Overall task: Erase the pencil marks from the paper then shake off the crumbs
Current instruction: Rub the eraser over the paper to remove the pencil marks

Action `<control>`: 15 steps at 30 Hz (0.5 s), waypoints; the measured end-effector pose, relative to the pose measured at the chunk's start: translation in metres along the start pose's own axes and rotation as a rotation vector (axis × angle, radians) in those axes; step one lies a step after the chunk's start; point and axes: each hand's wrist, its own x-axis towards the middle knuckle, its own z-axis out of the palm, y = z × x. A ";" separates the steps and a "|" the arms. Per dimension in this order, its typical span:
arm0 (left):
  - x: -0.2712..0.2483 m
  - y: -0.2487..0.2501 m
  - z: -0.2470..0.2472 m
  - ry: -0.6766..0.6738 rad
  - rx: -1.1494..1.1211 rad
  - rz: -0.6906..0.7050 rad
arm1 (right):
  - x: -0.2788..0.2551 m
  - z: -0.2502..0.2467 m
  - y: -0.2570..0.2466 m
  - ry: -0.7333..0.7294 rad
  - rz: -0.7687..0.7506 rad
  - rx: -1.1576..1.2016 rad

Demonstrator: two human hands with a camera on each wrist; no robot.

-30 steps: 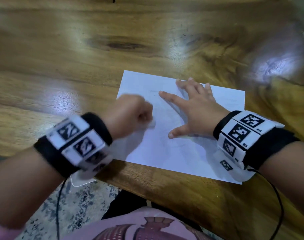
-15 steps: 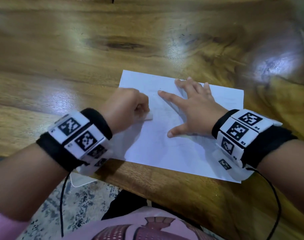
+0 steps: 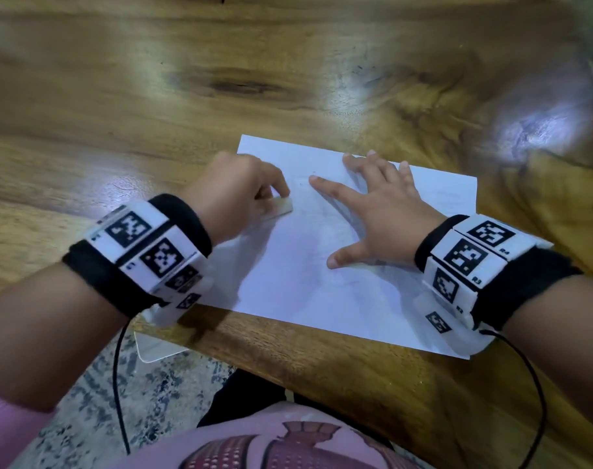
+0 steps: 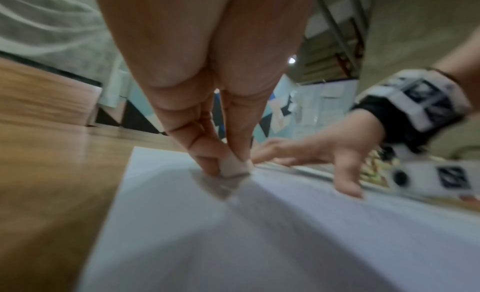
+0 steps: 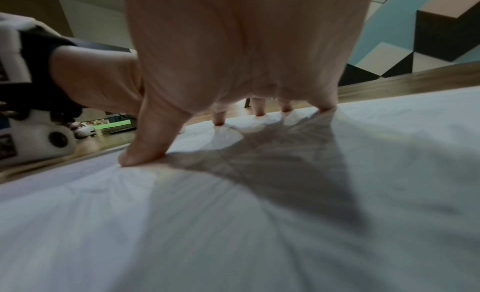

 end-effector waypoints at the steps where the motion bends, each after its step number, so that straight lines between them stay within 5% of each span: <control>1: -0.002 0.001 0.003 0.002 0.025 0.027 | 0.000 0.000 0.000 -0.002 0.001 -0.003; 6: -0.036 0.008 0.011 -0.353 -0.020 0.086 | 0.000 0.000 0.001 -0.012 0.002 -0.018; 11: -0.009 0.009 0.007 -0.038 0.002 0.029 | 0.000 0.001 0.000 0.001 0.005 0.007; 13: -0.009 0.010 0.007 -0.087 0.023 0.033 | 0.000 0.000 0.001 0.010 0.010 0.026; 15: -0.020 0.009 0.006 -0.290 0.018 0.034 | -0.001 -0.001 0.001 0.012 0.013 0.036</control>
